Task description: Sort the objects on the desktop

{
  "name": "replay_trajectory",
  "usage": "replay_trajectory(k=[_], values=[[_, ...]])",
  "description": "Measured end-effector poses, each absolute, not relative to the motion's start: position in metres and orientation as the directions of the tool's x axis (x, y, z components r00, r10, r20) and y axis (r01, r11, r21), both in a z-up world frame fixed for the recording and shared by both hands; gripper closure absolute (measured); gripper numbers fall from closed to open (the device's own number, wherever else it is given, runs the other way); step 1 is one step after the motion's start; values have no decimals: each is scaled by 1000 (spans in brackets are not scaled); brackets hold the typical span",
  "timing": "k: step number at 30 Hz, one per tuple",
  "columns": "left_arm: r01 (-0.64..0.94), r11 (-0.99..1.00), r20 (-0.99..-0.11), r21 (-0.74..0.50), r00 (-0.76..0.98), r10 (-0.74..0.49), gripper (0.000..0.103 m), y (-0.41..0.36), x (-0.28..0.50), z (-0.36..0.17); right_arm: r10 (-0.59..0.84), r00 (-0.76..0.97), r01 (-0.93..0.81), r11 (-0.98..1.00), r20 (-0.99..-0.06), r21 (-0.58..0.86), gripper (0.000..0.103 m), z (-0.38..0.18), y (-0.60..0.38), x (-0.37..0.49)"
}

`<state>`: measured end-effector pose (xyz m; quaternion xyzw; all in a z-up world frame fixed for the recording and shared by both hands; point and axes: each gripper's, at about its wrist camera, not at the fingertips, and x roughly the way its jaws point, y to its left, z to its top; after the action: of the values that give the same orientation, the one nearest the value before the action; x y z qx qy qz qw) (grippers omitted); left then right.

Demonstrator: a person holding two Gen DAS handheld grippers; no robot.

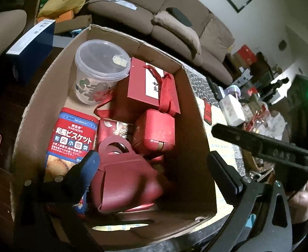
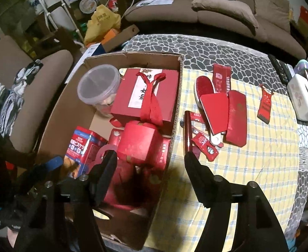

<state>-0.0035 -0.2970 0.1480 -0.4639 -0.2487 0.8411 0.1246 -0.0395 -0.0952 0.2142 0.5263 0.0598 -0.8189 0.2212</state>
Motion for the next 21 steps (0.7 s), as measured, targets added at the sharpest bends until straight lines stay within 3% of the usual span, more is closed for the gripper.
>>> replay_trajectory(k=[4, 11, 21], values=[[-18, -823, -714, -568, -487, 503, 1, -286, -26, 147, -319, -369, 425, -893, -873, 147, 34, 220, -80, -32], [-71, -891, -823, -448, -358, 442, 20, -253, -72, 125, -365, -343, 392, -893, -866, 221, 34, 205, -41, -34], [49, -785, -772, -618, -226, 594, 23, -259, -107, 82, -435, -296, 353, -877, -850, 326, 35, 176, -9, -43]])
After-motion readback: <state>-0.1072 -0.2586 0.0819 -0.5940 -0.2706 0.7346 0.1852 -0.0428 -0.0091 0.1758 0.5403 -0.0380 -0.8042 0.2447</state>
